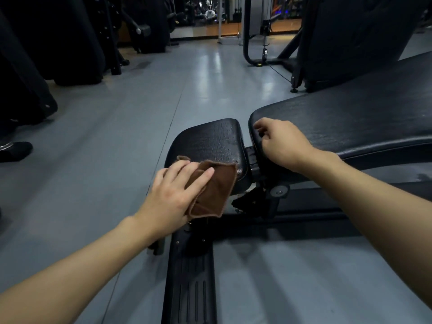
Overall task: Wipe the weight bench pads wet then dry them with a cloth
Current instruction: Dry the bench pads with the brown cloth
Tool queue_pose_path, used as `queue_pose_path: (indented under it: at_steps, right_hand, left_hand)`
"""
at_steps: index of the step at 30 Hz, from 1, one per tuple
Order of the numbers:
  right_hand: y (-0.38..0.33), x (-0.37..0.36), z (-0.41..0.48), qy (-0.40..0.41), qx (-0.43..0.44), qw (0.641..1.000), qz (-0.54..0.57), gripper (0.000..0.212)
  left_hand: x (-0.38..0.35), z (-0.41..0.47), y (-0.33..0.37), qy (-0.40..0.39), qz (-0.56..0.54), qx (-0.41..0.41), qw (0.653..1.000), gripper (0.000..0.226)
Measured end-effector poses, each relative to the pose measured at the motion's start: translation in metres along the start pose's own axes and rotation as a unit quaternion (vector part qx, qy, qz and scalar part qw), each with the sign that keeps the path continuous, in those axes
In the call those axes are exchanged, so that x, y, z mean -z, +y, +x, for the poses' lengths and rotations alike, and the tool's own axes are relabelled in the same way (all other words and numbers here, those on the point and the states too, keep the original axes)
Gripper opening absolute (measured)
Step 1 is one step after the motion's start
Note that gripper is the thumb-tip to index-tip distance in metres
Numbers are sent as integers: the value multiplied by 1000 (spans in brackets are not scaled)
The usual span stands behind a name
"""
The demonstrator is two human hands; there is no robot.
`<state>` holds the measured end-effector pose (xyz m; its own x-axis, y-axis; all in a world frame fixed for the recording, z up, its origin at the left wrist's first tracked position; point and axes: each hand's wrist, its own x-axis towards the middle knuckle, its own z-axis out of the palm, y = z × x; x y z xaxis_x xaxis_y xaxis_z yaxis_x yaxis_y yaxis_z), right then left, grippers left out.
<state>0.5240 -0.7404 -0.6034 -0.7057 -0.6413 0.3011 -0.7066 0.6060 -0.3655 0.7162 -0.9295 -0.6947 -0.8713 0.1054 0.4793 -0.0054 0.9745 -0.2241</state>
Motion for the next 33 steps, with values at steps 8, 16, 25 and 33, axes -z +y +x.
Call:
queue_pose_path:
  at_steps: [8, 16, 25, 33]
  right_hand:
    - [3, 6, 0, 59, -95, 965, 237, 42]
    - [-40, 22, -4, 91, -15, 935, 343, 36]
    - [-83, -48, -27, -116, 95, 978, -143, 78]
    - [-75, -77, 61, -20, 6, 997, -81, 57]
  left_hand:
    - [4, 43, 43, 83, -41, -32, 995, 54]
    - [30, 88, 23, 52, -354, 272, 893, 62]
    - [48, 63, -65, -104, -606, 365, 699, 74]
    - [19, 73, -68, -188, -384, 306, 851, 63]
